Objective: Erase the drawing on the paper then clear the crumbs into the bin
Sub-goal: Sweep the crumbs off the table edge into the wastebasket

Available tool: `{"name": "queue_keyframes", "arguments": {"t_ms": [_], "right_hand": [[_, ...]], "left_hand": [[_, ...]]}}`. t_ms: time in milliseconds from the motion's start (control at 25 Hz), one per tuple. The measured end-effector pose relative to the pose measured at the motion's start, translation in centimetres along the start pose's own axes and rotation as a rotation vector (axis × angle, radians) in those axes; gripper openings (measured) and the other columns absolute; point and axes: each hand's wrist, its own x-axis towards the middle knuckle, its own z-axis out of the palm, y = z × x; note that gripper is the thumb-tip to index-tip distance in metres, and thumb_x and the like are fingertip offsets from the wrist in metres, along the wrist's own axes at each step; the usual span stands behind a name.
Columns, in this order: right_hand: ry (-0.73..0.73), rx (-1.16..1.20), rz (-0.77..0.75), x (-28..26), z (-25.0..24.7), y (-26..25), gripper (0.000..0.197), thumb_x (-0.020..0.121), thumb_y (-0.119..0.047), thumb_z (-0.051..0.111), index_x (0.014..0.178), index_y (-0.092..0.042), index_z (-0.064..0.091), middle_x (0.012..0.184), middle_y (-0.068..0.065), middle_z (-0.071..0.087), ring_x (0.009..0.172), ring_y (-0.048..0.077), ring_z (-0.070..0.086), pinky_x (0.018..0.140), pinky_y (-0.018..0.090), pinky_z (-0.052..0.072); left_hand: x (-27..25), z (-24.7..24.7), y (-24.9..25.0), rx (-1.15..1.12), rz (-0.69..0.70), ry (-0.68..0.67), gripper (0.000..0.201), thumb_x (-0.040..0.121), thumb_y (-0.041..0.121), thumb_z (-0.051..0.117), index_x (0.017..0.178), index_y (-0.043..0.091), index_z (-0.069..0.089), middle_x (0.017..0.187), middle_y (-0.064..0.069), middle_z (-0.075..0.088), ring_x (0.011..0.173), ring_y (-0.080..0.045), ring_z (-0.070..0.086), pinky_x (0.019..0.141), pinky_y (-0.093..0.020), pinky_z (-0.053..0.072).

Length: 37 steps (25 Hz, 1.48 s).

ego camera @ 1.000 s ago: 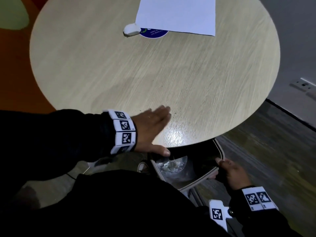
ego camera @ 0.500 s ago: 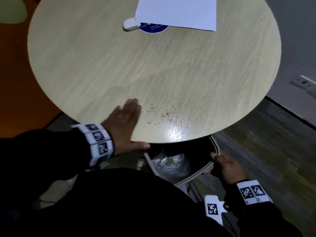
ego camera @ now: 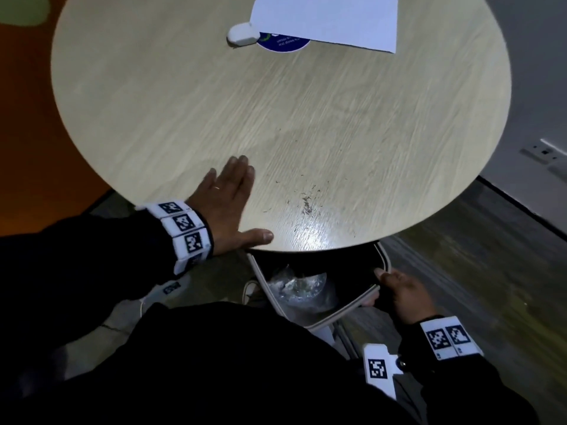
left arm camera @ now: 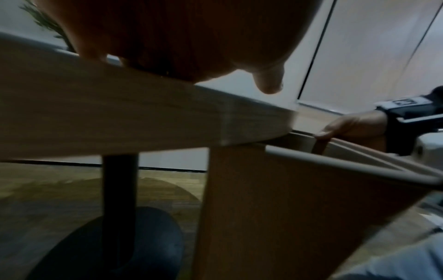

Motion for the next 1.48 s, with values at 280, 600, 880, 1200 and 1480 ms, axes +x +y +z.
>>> {"name": "queue_keyframes", "arguments": {"t_ms": [280,600,880,1200,1480], "right_hand": [[-0.001,0.012,0.009,-0.7,-0.3,0.1,0.025,0.098,-0.006,0.042,0.075,0.001,0.052,0.041,0.011,0.055,0.036,0.020,0.058,0.044,0.024,0.052],[-0.023,0.036,0.003,-0.3,-0.5,0.0,0.026,0.097,-0.006,0.043,0.075,0.005,0.052,0.043,0.014,0.057,0.038,0.021,0.059,0.046,0.027,0.055],[-0.038,0.014,-0.022,-0.1,-1.6,0.6,0.023,0.098,-0.006,0.041,0.082,0.006,0.052,0.044,0.013,0.058,0.038,0.020,0.059,0.047,0.028,0.054],[-0.028,0.033,-0.030,0.2,-2.0,0.6,0.021,0.097,-0.004,0.042,0.083,0.007,0.054,0.044,0.016,0.058,0.038,0.022,0.059,0.046,0.028,0.055],[-0.036,0.077,-0.041,-0.2,-2.9,0.7,0.023,0.097,-0.002,0.040,0.081,0.007,0.053,0.045,0.017,0.057,0.036,0.022,0.057,0.043,0.026,0.053]], "left_hand": [[-0.2,2.4,5.2,0.125,0.530,0.132,0.110,0.075,0.086,0.007,0.148,0.008,-0.018,0.154,-0.013,-0.025,0.143,-0.025,-0.026,0.117,-0.045,-0.011],[2.4,-0.2,5.0,0.086,0.211,0.067,0.120,0.065,0.090,0.006,0.145,0.006,-0.027,0.150,-0.011,-0.036,0.138,-0.021,-0.033,0.118,-0.044,-0.010],[-0.2,0.5,6.0,0.209,0.572,0.156,0.111,0.078,0.083,0.020,0.150,0.003,-0.009,0.156,-0.016,-0.018,0.144,-0.026,-0.017,0.114,-0.046,-0.007],[3.0,-1.2,6.0,0.178,0.334,0.053,0.119,0.065,0.090,0.002,0.148,0.007,-0.021,0.155,-0.014,-0.027,0.143,-0.026,-0.025,0.117,-0.044,-0.007],[1.7,-3.3,7.4,0.261,0.435,0.063,0.114,0.071,0.086,0.011,0.150,0.007,-0.015,0.156,-0.013,-0.024,0.145,-0.024,-0.019,0.117,-0.044,-0.005]]}}
